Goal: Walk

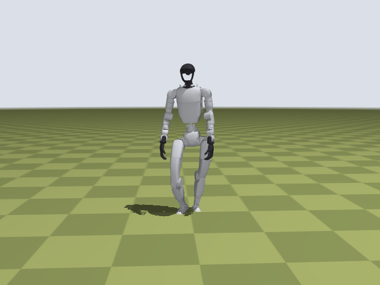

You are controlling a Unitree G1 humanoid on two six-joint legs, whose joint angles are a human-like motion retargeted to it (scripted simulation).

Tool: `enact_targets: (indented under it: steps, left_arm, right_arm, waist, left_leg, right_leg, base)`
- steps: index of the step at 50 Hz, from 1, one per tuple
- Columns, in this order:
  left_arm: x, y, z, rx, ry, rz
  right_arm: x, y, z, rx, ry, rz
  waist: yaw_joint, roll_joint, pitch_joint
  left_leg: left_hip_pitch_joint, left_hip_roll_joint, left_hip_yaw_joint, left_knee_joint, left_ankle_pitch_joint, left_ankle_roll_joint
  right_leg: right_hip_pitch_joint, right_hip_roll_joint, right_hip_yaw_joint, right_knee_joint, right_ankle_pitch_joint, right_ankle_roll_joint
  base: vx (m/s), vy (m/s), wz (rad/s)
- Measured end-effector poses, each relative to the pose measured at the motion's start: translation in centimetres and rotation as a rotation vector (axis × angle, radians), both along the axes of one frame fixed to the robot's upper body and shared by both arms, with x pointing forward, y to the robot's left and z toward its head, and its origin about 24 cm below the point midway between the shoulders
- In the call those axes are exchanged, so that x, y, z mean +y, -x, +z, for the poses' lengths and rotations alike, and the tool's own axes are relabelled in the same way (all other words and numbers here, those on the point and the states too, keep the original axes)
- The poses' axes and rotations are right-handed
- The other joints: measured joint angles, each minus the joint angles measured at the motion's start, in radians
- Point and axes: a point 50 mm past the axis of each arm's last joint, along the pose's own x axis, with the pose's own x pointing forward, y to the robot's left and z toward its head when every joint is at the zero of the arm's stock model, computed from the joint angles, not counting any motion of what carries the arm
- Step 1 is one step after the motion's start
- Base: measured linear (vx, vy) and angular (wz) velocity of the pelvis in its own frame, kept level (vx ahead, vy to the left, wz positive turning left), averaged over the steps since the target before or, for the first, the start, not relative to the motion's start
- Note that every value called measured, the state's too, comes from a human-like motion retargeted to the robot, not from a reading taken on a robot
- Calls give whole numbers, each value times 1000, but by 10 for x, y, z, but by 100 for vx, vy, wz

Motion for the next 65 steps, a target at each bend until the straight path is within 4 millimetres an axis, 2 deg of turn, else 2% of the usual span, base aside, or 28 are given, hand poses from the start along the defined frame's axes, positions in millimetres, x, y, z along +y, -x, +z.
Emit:
enact_targets:
  steps: [5, 14, 21, 31, 37, 43, 52, 57, 65]
  left_arm:
    - [1, -11, 3, -27, -7, -25]
    - [8, -16, 5, -47, -25, -22]
    - [17, -17, 6, -53, -48, -3]
    - [22, -21, 8, -62, -55, 39]
    - [24, -27, 10, -76, -56, 64]
    - [24, -36, 13, -99, -55, 68]
    - [15, -43, 14, -106, -28, 55]
    - [8, -42, 13, -101, -7, 35]
    - [3, -39, 12, -93, 7, 11]
  right_arm:
    - [1, -9, 3, -26, 0, 9]
    - [5, -4, 0, -9, -4, 4]
    - [7, 5, -4, 9, -9, -10]
    - [10, 3, -3, -5, -16, -15]
    - [9, 2, -3, -3, -13, -20]
    - [5, 2, -2, 3, -9, -31]
    - [-4, -6, 2, -17, -3, -51]
    - [-8, -10, 5, -26, -1, -46]
    - [-6, -19, 8, -39, -11, -9]
  waist:
    - [-5, -60, 20]
    - [8, -74, 3]
    - [26, -71, -8]
    - [51, -73, -1]
    - [72, -76, 19]
    - [90, -63, 32]
    - [95, 4, 1]
    - [93, 23, -7]
    - [77, 13, -8]
  left_leg:
    - [3, -66, -7, -9, 11, 11]
    - [-9, -86, -22, -12, 20, 14]
    - [-3, -76, -43, -11, 25, 8]
    - [9, -44, -75, 7, 29, -9]
    - [-42, -11, -78, 132, -16, -13]
    - [-146, 42, -57, 341, -104, -10]
    - [-277, 121, -91, 512, -205, 0]
    - [-300, 122, -109, 517, -216, 5]
    - [-309, 90, -98, 477, -198, 12]
  right_leg:
    - [-60, -76, 43, 94, -41, 17]
    - [-92, -115, 54, 103, -58, 16]
    - [-68, -116, 35, 87, -72, 7]
    - [-9, -108, -18, 54, -82, -3]
    - [30, -113, -65, 29, -81, -11]
    - [59, -114, -126, 10, -83, -22]
    - [57, -57, -196, -33, -77, -50]
    - [40, -55, -204, -26, -73, -58]
    - [-22, -97, -177, 41, -65, -47]
  base:
    - [-1, 1, 0]
    - [0, -1, 1]
    - [3, -7, 12]
    - [3, -9, 22]
    - [2, -7, 40]
    - [0, -4, 56]
    - [0, 2, 46]
    - [-2, 6, 26]
    - [-2, 4, 7]
